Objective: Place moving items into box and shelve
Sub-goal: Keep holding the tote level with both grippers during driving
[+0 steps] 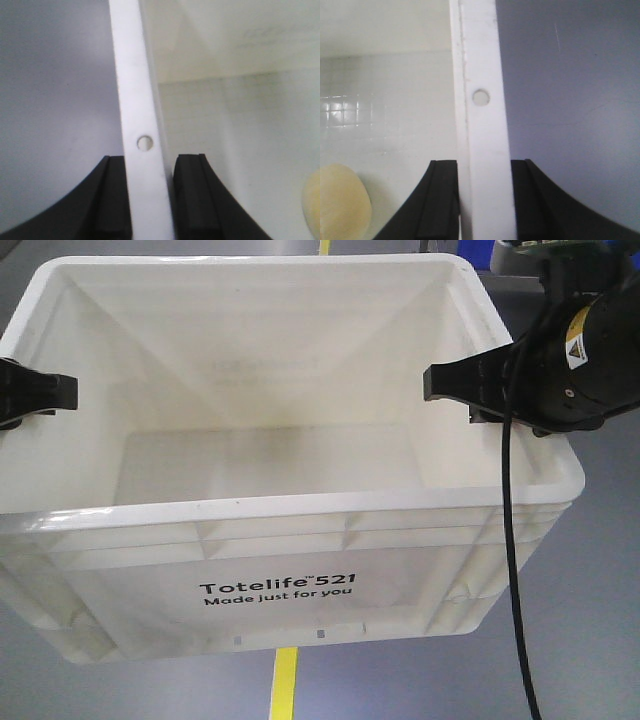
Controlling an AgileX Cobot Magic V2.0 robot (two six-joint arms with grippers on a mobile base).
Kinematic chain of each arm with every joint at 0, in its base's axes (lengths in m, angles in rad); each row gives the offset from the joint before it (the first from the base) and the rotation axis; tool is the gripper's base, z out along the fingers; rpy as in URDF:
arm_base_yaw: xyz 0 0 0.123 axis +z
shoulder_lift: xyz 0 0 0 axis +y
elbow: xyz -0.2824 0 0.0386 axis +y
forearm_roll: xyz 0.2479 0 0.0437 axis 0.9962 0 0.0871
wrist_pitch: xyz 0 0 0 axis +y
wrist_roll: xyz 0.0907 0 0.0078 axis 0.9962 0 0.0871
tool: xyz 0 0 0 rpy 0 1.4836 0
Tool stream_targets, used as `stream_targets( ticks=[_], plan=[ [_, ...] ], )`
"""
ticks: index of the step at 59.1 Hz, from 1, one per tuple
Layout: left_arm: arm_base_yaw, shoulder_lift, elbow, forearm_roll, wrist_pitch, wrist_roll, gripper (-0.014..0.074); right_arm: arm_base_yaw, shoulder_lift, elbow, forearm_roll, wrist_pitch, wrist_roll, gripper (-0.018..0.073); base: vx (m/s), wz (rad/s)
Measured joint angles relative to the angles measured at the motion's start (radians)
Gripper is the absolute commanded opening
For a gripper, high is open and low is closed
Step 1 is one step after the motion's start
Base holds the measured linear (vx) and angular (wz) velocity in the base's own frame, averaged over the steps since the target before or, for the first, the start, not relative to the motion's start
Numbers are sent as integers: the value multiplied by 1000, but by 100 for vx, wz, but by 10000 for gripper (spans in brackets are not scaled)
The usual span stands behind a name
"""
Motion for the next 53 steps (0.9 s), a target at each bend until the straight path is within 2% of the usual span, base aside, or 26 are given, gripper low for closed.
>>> stream_targets(
  ticks=[53],
  plan=[
    [0, 0, 0, 0, 0, 0, 169, 0, 0, 0, 0, 1, 0, 110, 29, 6]
  ],
)
